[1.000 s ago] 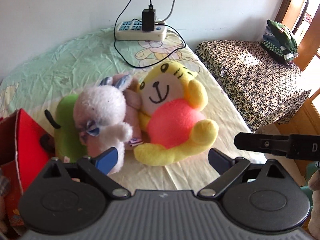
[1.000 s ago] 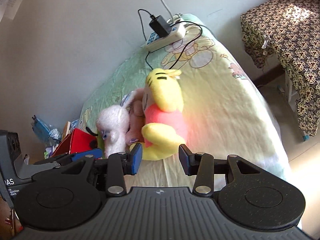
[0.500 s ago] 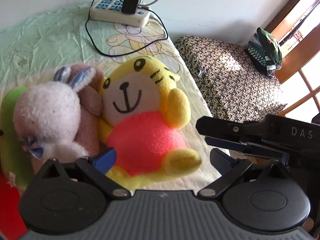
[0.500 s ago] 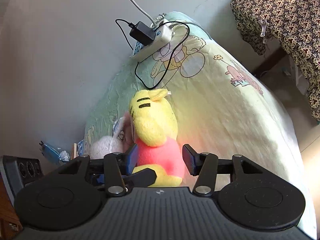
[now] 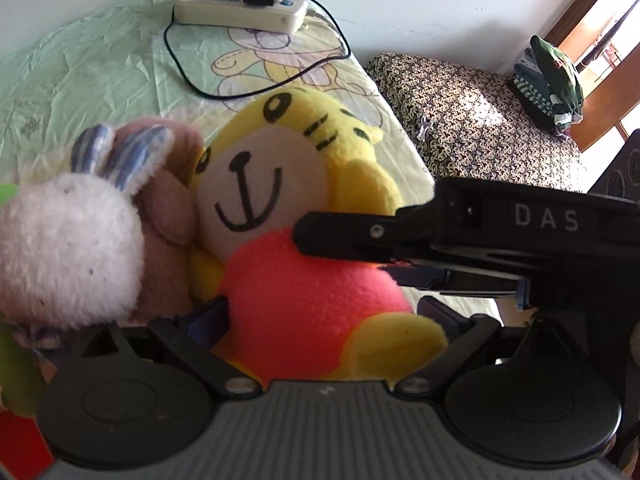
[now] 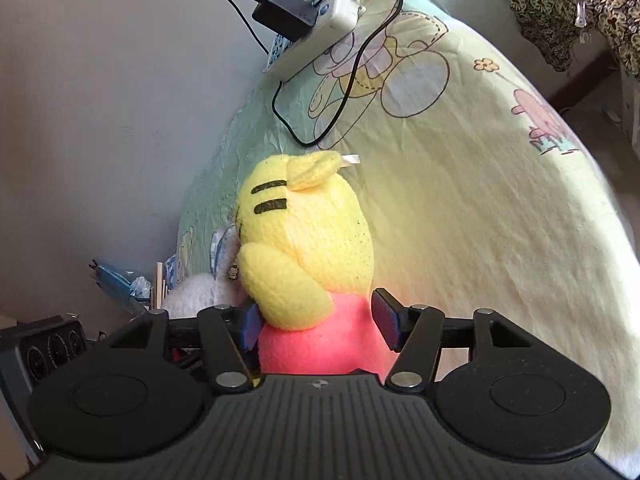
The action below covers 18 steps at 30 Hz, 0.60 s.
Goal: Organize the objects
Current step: 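Close the right tool on the yellow tiger plush with pink belly, then lift the yellow tiger with the right tool and carry it to the red box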
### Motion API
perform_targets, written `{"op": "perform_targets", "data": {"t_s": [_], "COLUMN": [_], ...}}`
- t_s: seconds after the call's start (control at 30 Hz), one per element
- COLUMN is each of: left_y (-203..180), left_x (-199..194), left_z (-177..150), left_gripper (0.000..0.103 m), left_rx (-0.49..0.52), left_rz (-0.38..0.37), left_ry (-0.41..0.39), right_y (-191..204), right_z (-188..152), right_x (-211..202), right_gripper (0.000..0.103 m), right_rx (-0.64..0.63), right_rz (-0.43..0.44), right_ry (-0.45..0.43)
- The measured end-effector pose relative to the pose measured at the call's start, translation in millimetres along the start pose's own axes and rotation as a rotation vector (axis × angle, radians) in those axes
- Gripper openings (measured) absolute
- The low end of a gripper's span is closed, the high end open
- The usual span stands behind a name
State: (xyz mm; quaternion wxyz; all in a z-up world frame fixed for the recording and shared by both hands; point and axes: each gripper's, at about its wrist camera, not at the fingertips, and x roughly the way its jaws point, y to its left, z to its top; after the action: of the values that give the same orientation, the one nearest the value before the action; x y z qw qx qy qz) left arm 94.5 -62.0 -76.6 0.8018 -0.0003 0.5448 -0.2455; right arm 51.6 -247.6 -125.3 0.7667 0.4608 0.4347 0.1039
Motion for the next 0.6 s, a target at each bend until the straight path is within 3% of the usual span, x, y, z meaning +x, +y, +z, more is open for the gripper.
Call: {"op": "perform_targets", "data": {"t_s": [0.1,0.27,0.6], "left_y": [1.9,-1.9,-28.0], "left_x": [-0.9,-8.0,-26.3], "left_z": [0.7,-1.8,-23.3], "left_gripper": [0.096,0.095,0.093], "left_rx": [0.0,0.007,0.04], "left_rz": [-0.009,-0.027,-0.082], "left_ry": [0.0,-0.011,-0.021], "right_y": [-4.1,5.5,12.4], "right_z": [0.8,-3.0,-26.1], "right_x": [2.5,-7.2,-45.7], "right_gripper": [0.059,0.05,0.049], "right_rx": [0.024,-0.028,-0.065], "right_rz": [0.043,0.046,0.0], "right_ry": [0.019,0.013,-0.027]}}
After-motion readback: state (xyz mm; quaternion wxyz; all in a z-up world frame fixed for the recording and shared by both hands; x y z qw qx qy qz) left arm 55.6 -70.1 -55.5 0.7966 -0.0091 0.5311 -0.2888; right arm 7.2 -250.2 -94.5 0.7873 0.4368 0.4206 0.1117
